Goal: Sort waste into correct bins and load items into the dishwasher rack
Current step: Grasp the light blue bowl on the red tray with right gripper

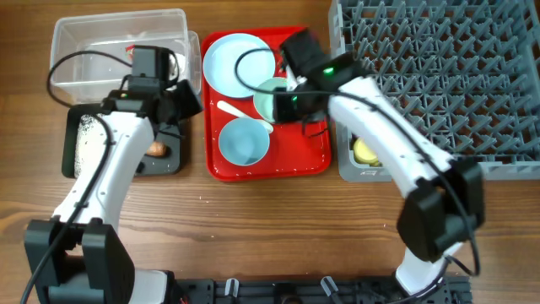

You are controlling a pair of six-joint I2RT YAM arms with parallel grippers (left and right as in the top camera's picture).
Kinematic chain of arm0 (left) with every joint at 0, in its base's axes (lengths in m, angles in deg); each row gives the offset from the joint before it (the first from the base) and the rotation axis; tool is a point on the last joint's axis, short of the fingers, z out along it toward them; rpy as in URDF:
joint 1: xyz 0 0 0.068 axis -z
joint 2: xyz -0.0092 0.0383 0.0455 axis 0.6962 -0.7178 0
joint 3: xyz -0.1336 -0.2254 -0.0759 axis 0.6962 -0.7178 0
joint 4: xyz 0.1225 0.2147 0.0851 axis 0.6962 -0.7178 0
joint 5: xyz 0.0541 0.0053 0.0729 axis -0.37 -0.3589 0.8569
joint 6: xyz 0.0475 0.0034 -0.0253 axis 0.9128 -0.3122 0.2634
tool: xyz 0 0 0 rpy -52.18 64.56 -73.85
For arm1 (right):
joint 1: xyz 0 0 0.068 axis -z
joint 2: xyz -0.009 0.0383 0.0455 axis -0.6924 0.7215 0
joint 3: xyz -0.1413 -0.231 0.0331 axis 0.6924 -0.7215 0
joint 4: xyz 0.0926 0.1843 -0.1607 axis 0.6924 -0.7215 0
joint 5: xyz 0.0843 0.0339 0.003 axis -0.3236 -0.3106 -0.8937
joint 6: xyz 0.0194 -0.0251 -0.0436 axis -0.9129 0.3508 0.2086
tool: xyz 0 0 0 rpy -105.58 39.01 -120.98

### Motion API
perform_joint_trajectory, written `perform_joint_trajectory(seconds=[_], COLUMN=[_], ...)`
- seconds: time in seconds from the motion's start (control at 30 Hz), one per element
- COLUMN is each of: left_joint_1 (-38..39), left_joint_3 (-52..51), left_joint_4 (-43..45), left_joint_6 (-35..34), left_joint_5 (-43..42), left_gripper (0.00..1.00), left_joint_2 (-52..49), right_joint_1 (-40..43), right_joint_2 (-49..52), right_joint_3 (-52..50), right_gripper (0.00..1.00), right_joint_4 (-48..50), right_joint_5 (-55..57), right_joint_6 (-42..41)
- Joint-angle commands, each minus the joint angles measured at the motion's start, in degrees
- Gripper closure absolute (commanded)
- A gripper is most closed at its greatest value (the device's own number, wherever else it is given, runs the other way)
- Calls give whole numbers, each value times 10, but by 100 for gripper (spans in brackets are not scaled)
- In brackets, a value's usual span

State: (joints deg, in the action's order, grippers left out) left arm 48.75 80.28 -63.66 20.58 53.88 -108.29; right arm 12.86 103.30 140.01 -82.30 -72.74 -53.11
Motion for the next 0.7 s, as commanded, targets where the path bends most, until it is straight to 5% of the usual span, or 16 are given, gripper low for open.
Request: perform_joint_trajectory(seconds=[0.0, 0.2, 0.37, 0.53, 0.63, 0.67], left_joint_1=[-23, -43, -44, -44, -44, -44], left_joint_3=[7, 7, 7, 7, 7, 7], left_joint_4=[0, -5, -11, -12, -16, -17], left_joint_6=[-21, -21, -18, -18, -18, -18], left_joint_5=[14, 14, 17, 16, 16, 16], left_gripper=[54, 53, 47, 27, 1, 0], left_joint_2=[4, 4, 4, 4, 4, 4], right_joint_1=[-18, -47, -44, -44, -44, -44], right_joint_2=[50, 116, 119, 119, 119, 118], right_joint_3=[-12, -12, -12, -12, -12, -12], right_gripper=[58, 59, 73, 96, 96, 96], right_joint_4=[13, 33, 42, 42, 39, 37], right_joint_5=[3, -11, -26, -26, -26, -26], right_joint_6=[-46, -65, -65, -65, -63, -62])
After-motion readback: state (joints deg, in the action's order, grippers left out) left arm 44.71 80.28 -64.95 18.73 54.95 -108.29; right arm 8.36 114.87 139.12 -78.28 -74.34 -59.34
